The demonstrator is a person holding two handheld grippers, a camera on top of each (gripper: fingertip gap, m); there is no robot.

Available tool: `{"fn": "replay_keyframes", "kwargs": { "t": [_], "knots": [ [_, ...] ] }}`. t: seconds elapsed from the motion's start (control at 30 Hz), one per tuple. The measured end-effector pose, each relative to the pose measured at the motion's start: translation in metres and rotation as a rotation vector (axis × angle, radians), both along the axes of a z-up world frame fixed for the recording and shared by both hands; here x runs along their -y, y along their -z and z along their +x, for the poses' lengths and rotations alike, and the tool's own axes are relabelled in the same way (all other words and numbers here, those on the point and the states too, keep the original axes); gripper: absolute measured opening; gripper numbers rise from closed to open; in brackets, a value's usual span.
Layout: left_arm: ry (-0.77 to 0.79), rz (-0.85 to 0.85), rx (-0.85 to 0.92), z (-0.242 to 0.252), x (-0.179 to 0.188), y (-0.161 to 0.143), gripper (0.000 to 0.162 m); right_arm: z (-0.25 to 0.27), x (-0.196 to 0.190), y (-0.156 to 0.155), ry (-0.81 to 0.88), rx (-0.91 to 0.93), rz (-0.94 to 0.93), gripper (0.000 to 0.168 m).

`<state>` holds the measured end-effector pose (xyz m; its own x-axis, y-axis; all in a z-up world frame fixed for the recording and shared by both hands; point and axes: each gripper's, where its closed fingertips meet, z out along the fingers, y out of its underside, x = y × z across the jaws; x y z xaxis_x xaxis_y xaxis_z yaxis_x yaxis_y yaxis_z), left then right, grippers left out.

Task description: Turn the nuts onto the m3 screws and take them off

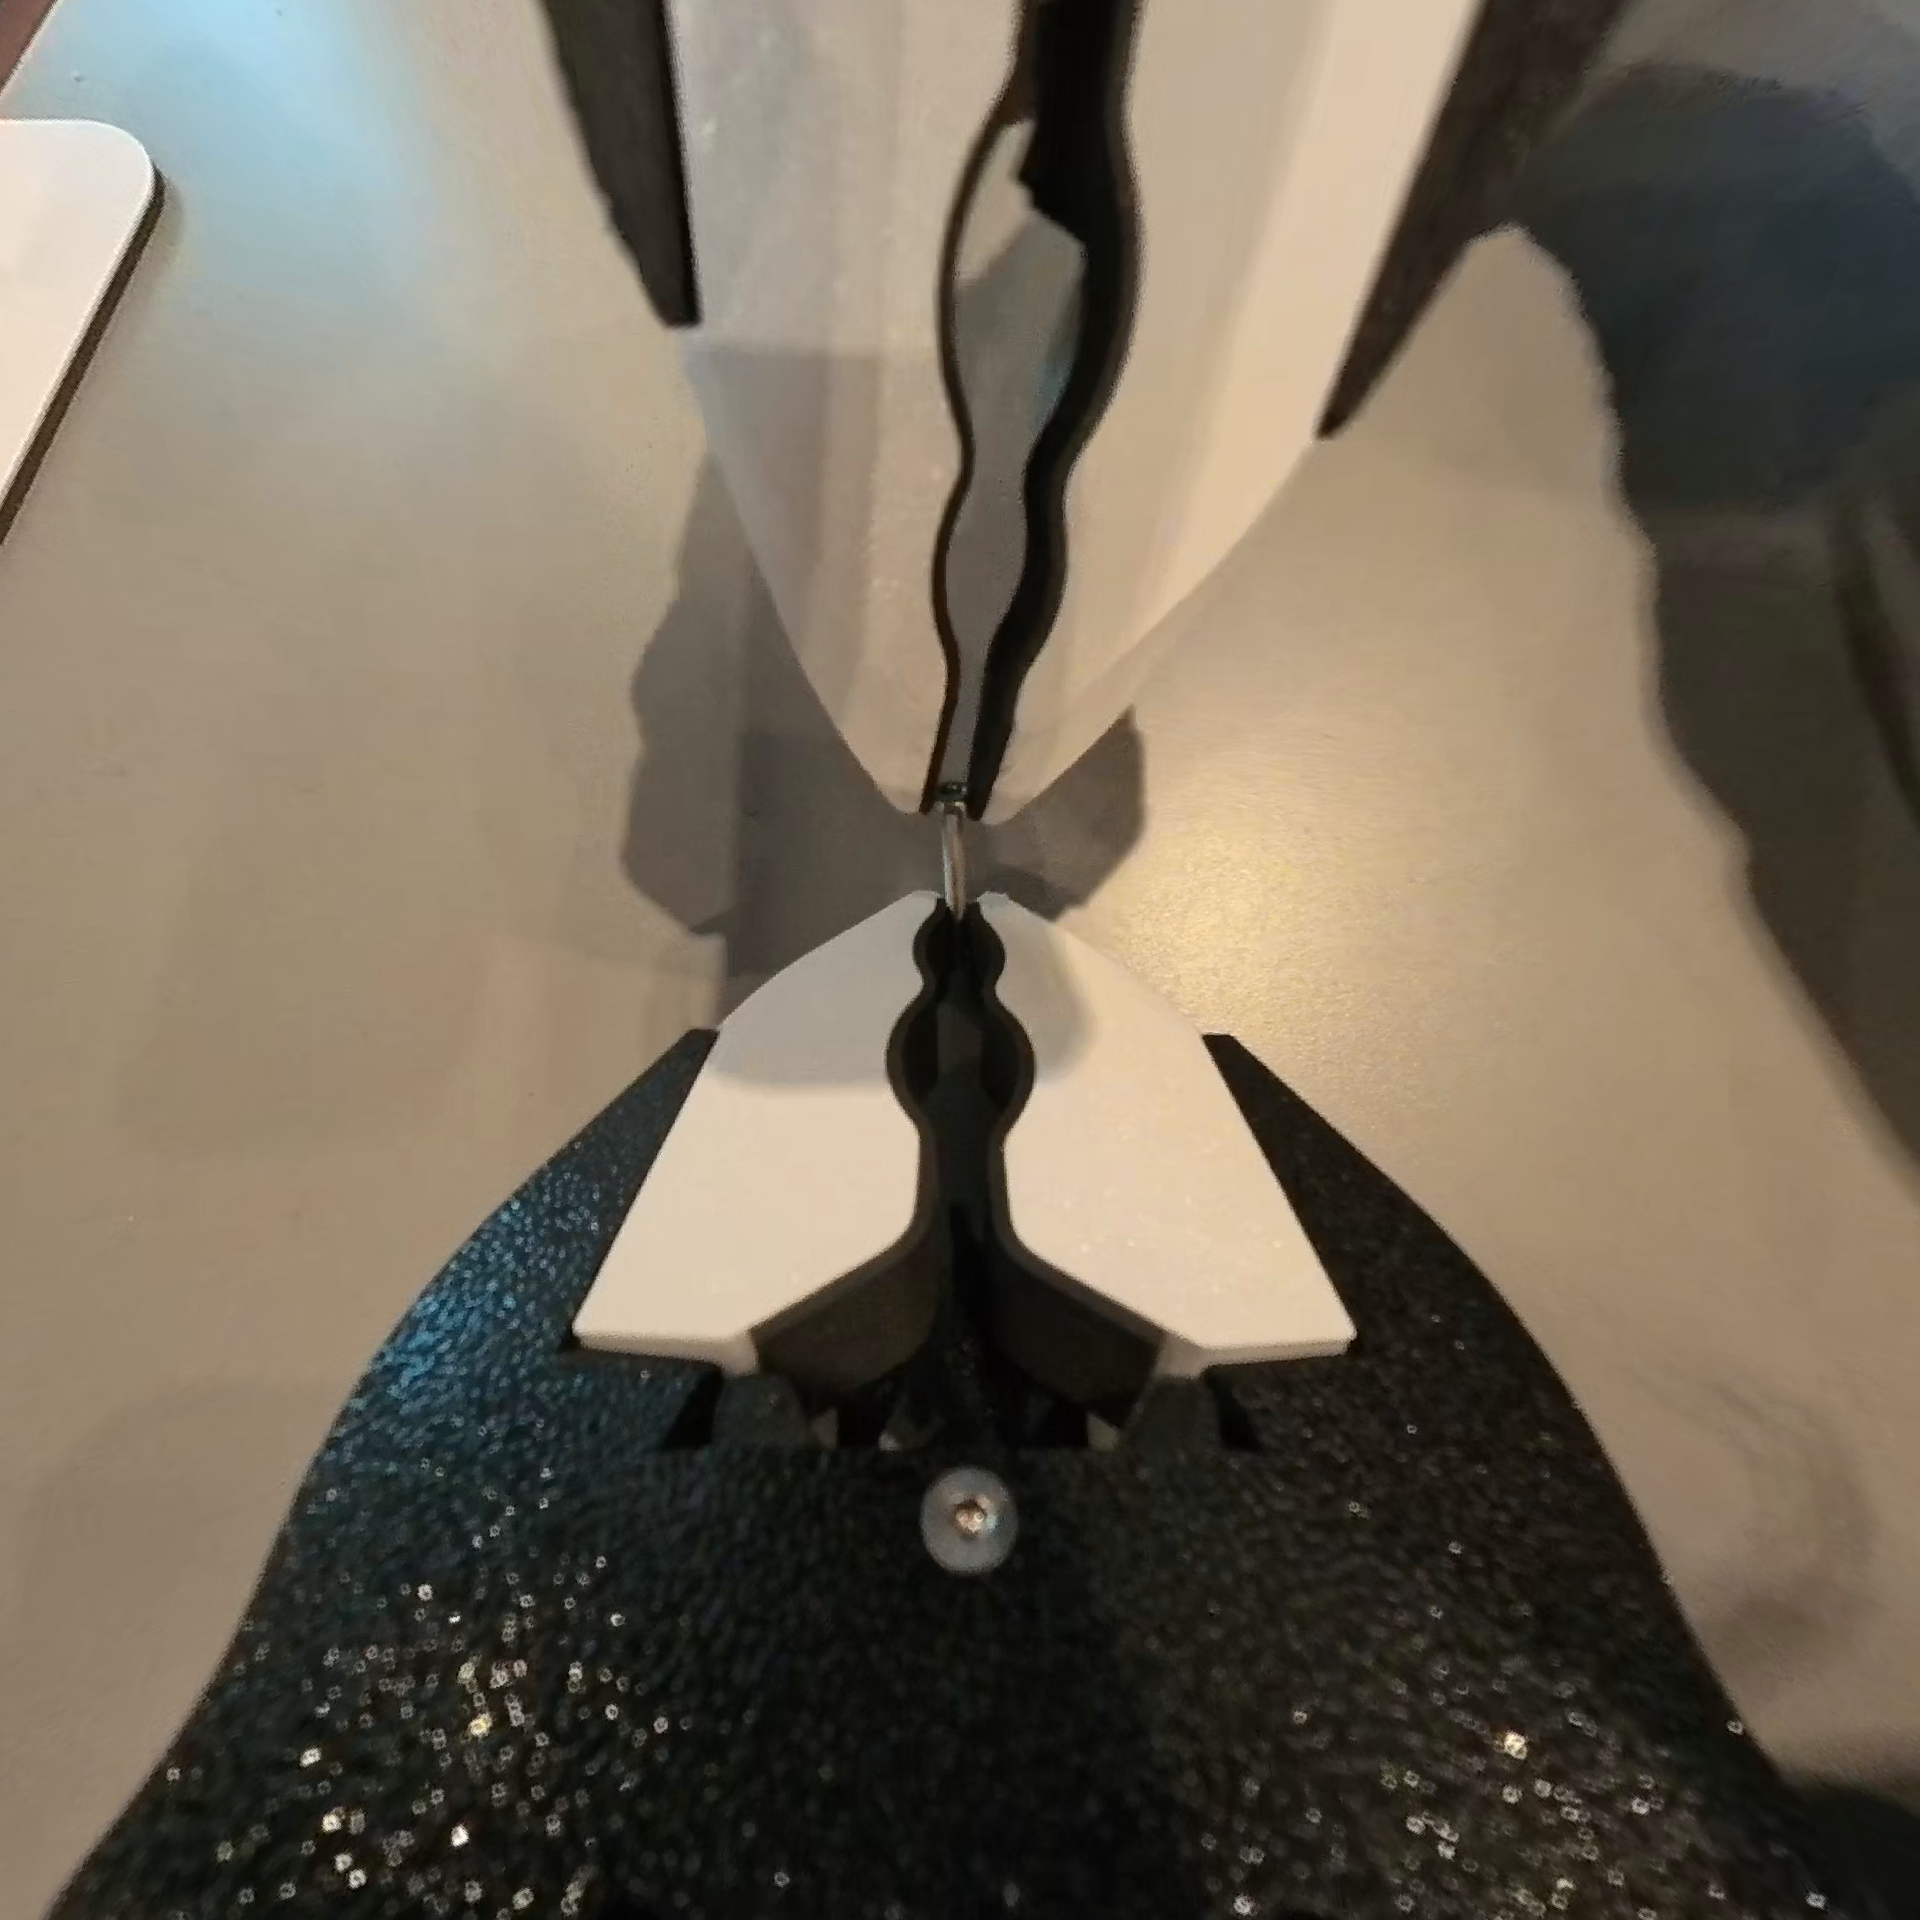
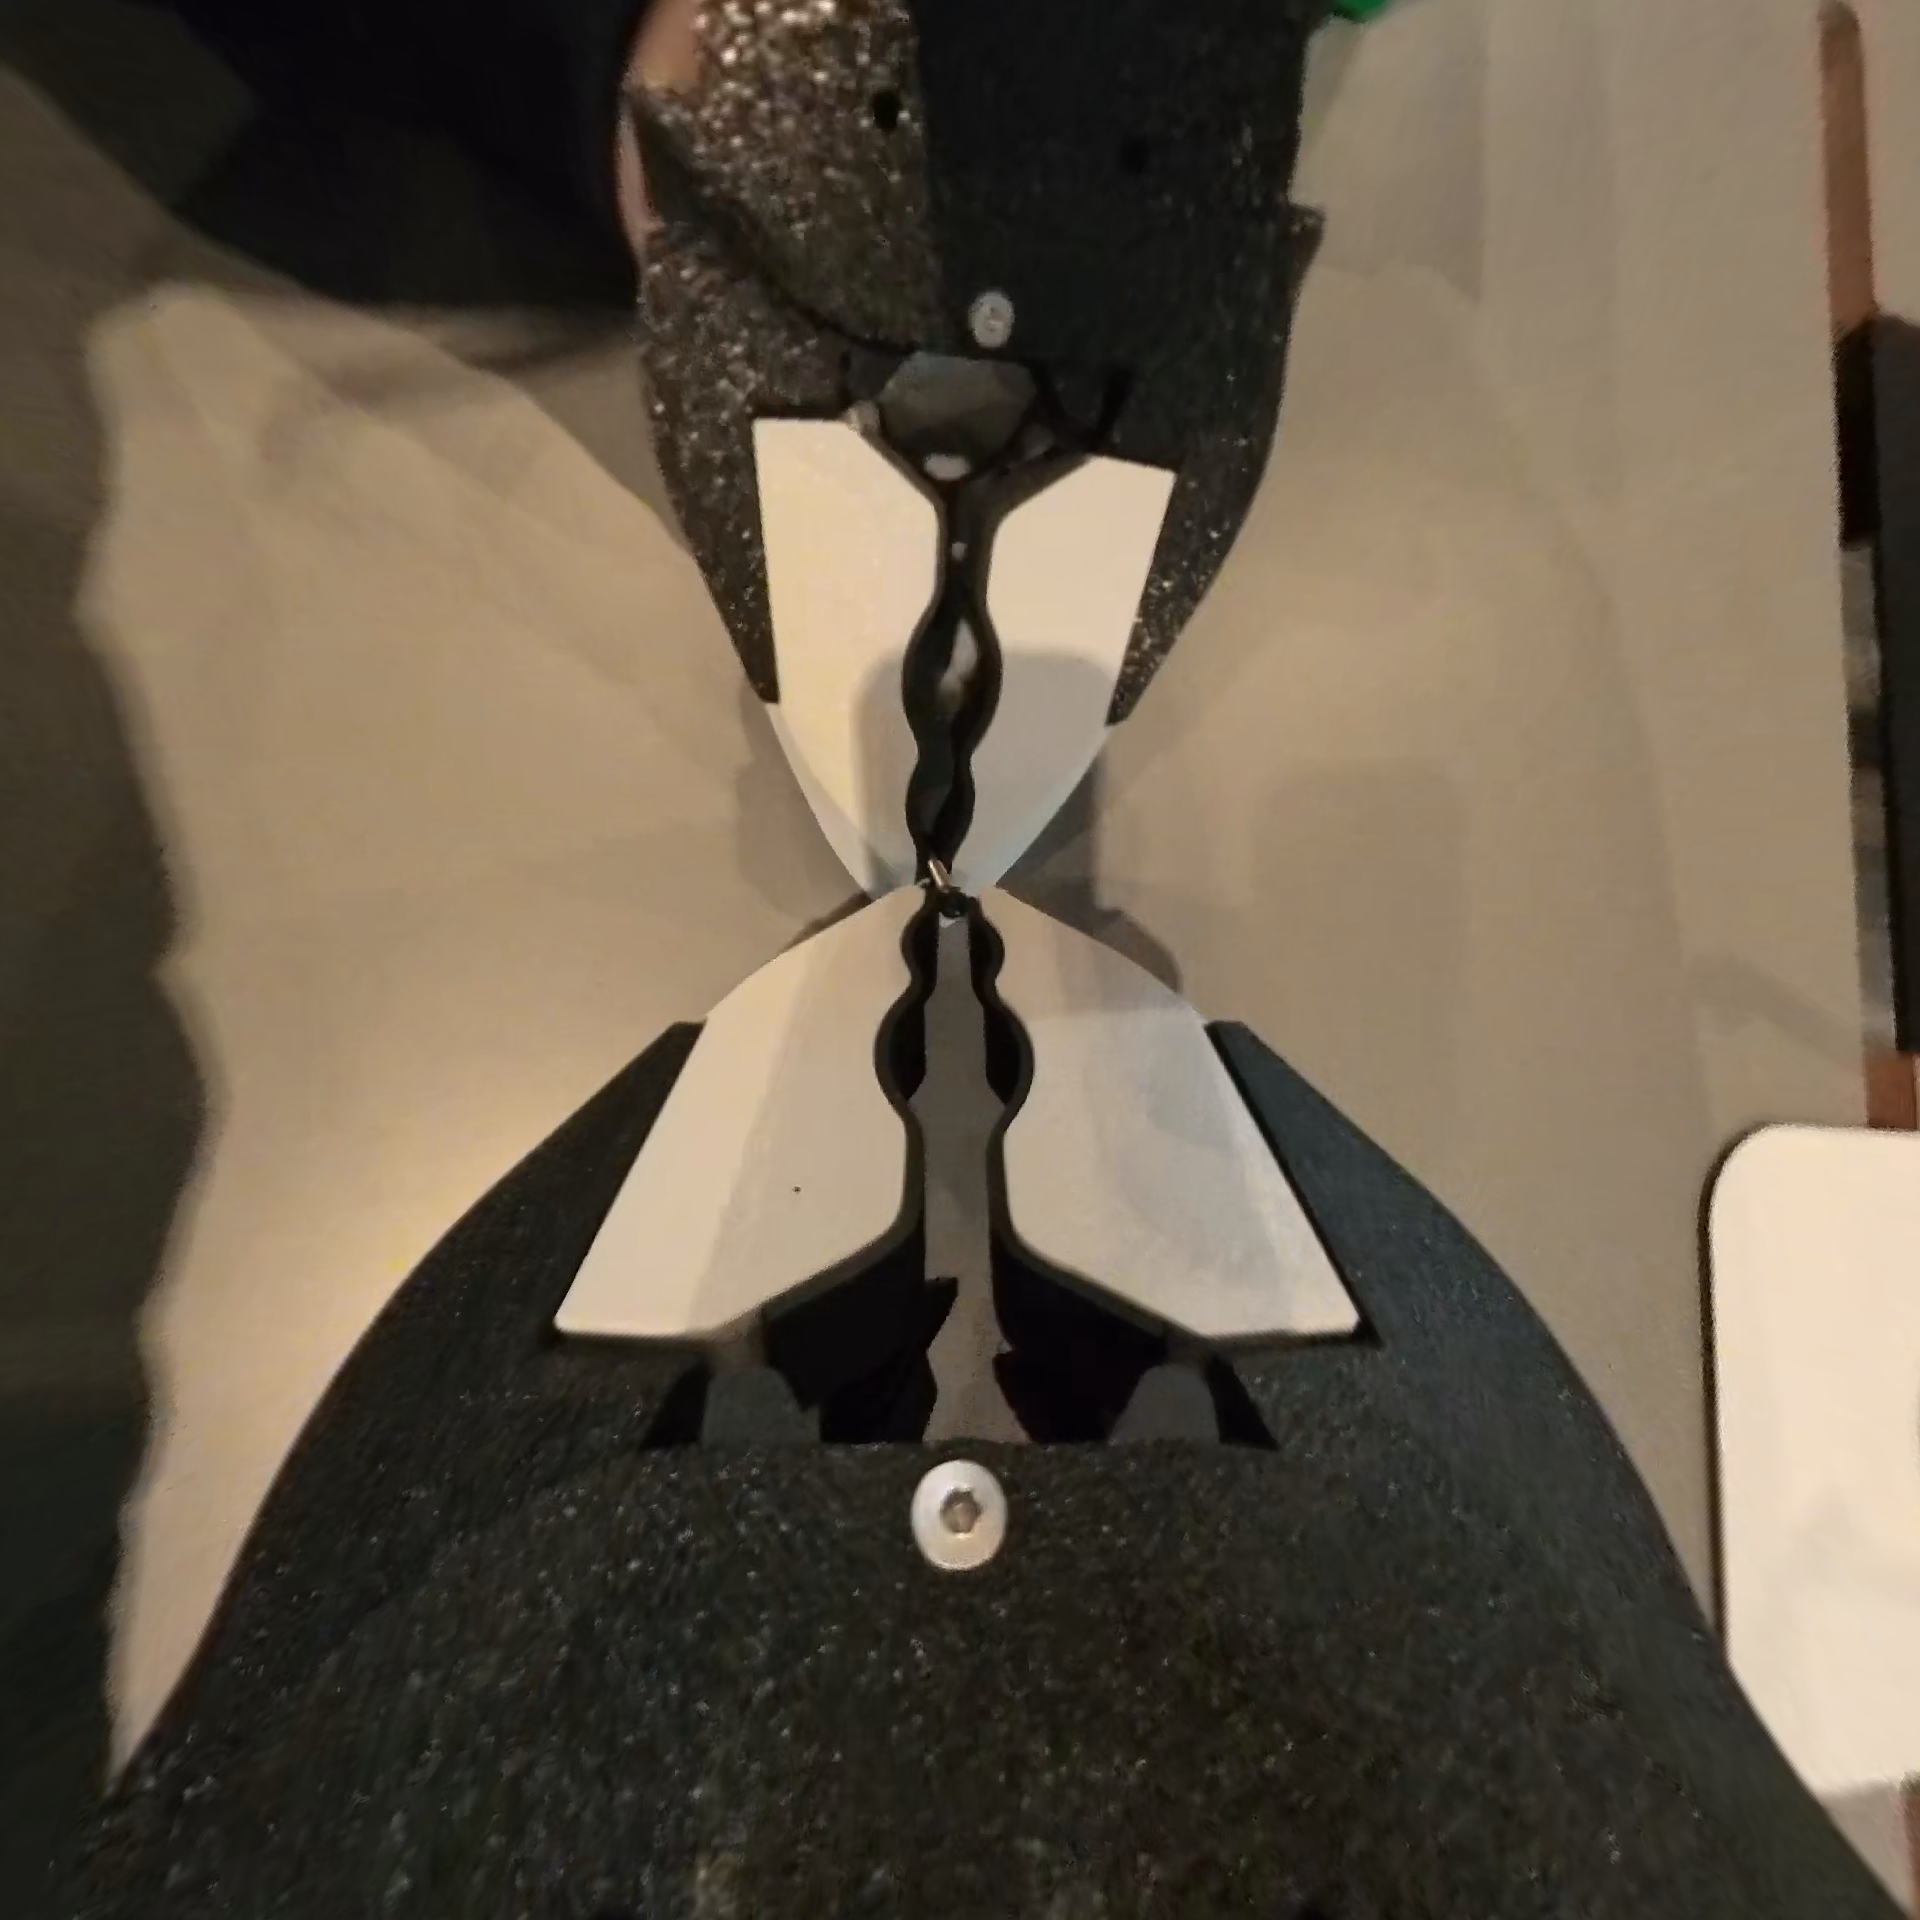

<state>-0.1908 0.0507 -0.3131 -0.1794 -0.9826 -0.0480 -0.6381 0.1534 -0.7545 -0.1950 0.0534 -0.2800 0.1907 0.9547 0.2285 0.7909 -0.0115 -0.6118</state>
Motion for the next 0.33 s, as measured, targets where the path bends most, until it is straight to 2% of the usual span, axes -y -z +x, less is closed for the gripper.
{"fn": "replay_keyframes", "kwargs": {
  "t": [0.13, 0.33],
  "knots": [
    [0.000, 0.002, 0.000, 0.0000, 0.0001, 0.0000, 0.002, 0.0011, -0.0006, 0.0004, 0.247, -0.019, -0.001, 0.005],
    [0.000, 0.004, 0.001, 0.0000, 0.0000, 0.0000, 0.002, 0.0003, -0.0003, 0.0009, 0.623, -0.209, -0.169, 0.005]
  ]
}}
